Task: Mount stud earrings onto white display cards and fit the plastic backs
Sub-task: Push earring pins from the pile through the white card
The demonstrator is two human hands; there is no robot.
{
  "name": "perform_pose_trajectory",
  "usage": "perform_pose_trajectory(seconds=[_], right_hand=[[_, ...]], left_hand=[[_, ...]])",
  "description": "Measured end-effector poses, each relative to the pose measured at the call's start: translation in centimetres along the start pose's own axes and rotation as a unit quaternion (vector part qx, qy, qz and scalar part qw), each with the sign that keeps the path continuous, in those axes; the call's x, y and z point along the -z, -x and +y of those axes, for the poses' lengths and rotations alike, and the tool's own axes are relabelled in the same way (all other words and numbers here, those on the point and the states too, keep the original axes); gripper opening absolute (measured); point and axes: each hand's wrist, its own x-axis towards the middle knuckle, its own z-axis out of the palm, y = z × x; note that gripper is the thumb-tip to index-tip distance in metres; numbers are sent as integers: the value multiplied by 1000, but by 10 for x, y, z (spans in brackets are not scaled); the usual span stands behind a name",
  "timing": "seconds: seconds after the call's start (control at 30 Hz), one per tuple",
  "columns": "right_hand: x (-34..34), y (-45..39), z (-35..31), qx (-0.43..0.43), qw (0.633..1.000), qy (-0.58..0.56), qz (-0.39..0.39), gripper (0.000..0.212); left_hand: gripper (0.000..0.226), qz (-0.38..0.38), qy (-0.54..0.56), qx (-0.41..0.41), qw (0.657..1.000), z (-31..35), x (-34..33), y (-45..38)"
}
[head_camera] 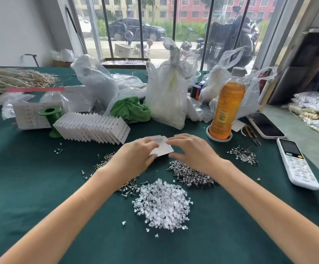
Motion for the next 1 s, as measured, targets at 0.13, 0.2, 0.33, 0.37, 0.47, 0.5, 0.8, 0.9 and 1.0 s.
perform_pose_trajectory(seconds=[0.13,0.2,0.33,0.37,0.47,0.5,0.8,0.9,1.0], right_hand=[[-11,-13,-2,63,993,90,-35,43],[-14,-17,-1,91,985,143,-37,33],[-8,-19,-4,131,968,215,-17,23],[-8,-19,-4,139,964,224,-14,24],[-11,-17,-7,145,958,249,-8,27],[-13,-16,-8,140,958,250,-5,27],[-9,-2,-4,-14,992,-67,109,62],[0,1,-15,-149,931,-310,122,66],[4,0,-31,-185,839,-504,88,43]], left_hand=[[37,-20,-29,1,999,-1,-19,-9],[30,-13,-53,-5,999,-3,-27,-11],[20,23,-110,-24,993,-4,-30,-12],[19,16,-122,-30,992,-3,-31,-13],[22,4,-153,-44,987,-1,-33,-13],[23,7,-155,-48,987,-1,-34,-13],[20,209,86,29,974,1,-21,-3],[16,237,392,198,867,-2,-5,-3],[15,181,647,323,666,-2,7,-4]])
